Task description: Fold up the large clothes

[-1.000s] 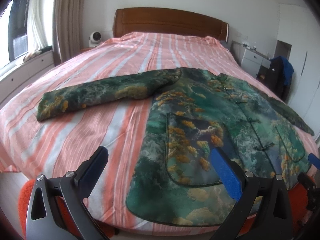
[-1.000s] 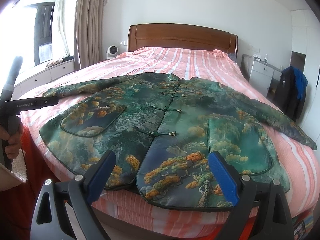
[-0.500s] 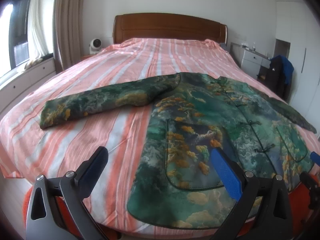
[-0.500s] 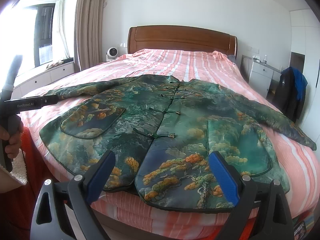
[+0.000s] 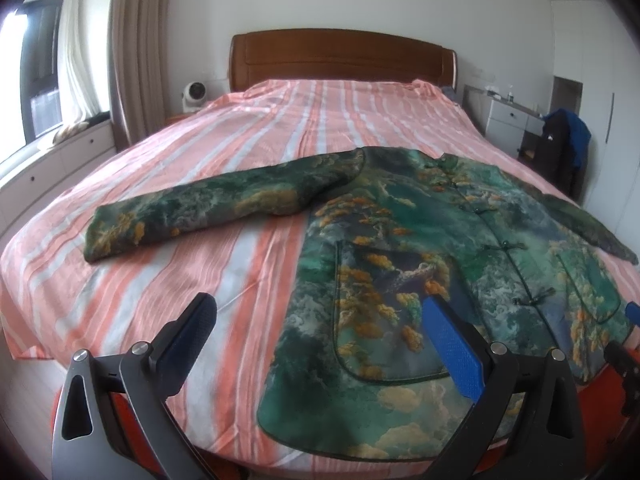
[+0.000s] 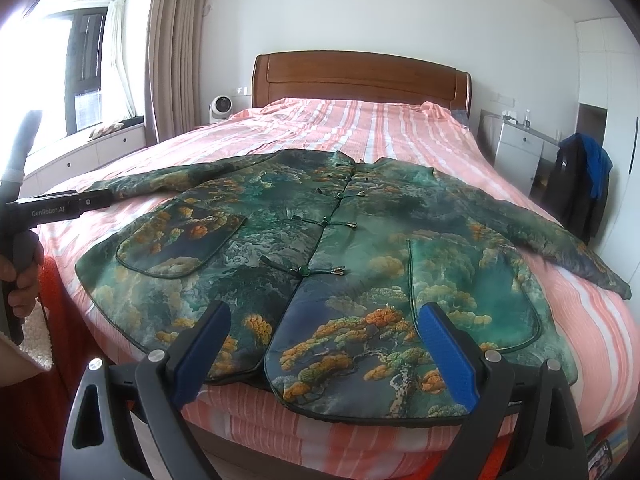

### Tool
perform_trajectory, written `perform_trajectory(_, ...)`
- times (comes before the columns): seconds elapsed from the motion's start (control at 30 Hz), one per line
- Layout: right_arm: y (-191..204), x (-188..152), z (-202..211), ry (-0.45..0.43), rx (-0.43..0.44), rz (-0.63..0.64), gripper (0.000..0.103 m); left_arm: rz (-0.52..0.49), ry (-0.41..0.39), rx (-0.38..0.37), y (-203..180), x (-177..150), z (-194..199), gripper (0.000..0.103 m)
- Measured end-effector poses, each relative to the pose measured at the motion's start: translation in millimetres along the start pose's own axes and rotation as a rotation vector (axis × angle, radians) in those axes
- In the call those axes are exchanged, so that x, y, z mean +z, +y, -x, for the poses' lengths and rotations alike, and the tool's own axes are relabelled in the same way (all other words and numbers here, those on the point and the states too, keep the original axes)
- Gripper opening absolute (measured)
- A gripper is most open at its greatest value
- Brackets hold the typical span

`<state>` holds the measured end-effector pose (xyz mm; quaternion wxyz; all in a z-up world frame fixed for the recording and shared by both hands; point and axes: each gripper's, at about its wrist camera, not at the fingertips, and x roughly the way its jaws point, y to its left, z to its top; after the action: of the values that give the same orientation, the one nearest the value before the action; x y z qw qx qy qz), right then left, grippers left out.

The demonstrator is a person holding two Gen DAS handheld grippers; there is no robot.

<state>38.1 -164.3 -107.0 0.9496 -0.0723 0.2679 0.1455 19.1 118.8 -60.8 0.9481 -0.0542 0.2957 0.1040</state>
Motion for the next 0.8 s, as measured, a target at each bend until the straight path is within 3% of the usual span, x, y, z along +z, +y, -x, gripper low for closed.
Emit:
perform_trajectory(0.63, -3.7, -1.4, -2.4, 0.012, 0.009, -0.023, 0.094, 0.021, -0.014, 0.051, 6.1, 0.8, -0.7, 0.102)
perform_trajectory(0.73, -23.7, 5.7, -0.6, 0.004, 0.035, -0.099, 0.094, 0.029, -0.010, 0.063, 9.5, 1.7, -2.0, 0.102)
perform_trajectory(0.8, -57.5, 14.7, -0.4, -0.010, 0.041, -0.189, 0.094, 0.037, -0.013, 0.068, 11.6, 2.0, -1.8, 0.102)
